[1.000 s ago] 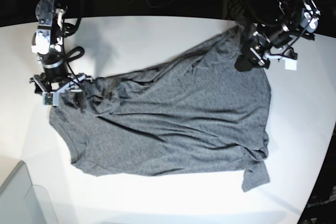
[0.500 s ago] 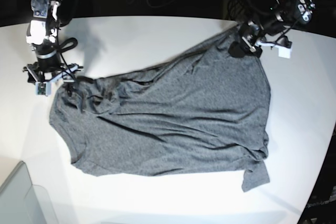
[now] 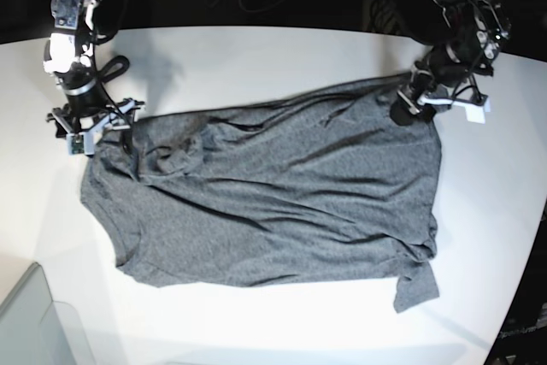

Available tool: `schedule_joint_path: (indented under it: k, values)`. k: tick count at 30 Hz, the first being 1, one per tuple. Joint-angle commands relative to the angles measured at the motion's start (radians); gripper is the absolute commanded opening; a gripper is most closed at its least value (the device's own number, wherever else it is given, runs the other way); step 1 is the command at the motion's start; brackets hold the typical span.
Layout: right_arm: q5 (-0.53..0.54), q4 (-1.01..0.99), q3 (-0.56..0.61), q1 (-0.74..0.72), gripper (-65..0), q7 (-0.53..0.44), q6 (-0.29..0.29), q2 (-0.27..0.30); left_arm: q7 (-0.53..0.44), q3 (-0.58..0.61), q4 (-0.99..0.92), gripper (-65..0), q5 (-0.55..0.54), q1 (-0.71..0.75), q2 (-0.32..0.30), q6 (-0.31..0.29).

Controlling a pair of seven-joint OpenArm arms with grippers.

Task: Layout the t-shirt on the table in an organized manner, then fold the t-shirt properly
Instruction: 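Hold the shirt corners with both grippers and pull them apart, then grasp the shirt edge with both grippers, holding it taut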

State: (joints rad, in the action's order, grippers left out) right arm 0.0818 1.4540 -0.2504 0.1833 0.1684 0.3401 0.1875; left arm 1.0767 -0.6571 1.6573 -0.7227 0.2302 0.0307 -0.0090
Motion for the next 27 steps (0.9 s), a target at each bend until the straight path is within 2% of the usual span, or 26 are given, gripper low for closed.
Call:
schedule_joint_path:
  k: [1, 14, 17, 19, 20, 22, 24, 26, 27]
  values:
    - [0.003, -0.006, -0.005, -0.017, -19.4, -0.026, 0.003, 0.011, 0.009, -0.002, -0.024, -11.8, 0.067, 0.002, -0.007, 0.010]
    - [0.003, -0.132, -0.007, -0.028, -19.5, -0.026, 0.006, 0.017, 0.007, -0.002, -0.207, -12.2, 0.179, -0.078, -0.012, 0.005]
    - [0.003, -0.163, -0.007, -0.046, -19.5, -0.026, 0.006, 0.014, 0.009, -0.002, -0.263, -12.7, 0.168, -0.094, -0.031, 0.005]
    - [0.003, -0.181, -0.007, -0.052, -19.5, -0.026, 0.006, 0.014, 0.009, 0.000, -0.297, -20.1, 0.167, -0.099, -0.033, 0.004]
    - [0.003, -0.186, -0.007, -0.052, -19.5, -0.026, 0.006, 0.014, 0.009, -0.005, -0.309, -26.1, 0.167, -0.102, -0.033, 0.004]
    - [0.003, -0.183, -0.007, -0.051, -19.6, -0.026, 0.006, 0.011, 0.009, -0.005, -0.337, -42.2, 0.167, -0.104, -0.033, 0.004]
    - [0.005, -0.183, -0.007, -0.049, -19.9, -0.026, 0.007, 0.011, 0.009, -0.008, -0.355, -54.1, 0.167, -0.104, -0.033, 0.002]
    - [0.005, -0.183, -0.007, -0.048, -22.5, -0.026, 0.007, 0.010, 0.007, -0.008, -0.365, -62.8, 0.168, -0.104, -0.033, 0.002]
    - [0.006, -0.186, -0.007, -0.049, -24.7, -0.026, 0.007, 0.010, 0.007, -0.007, -0.366, -65.0, 0.177, -0.104, -0.033, 0.002]
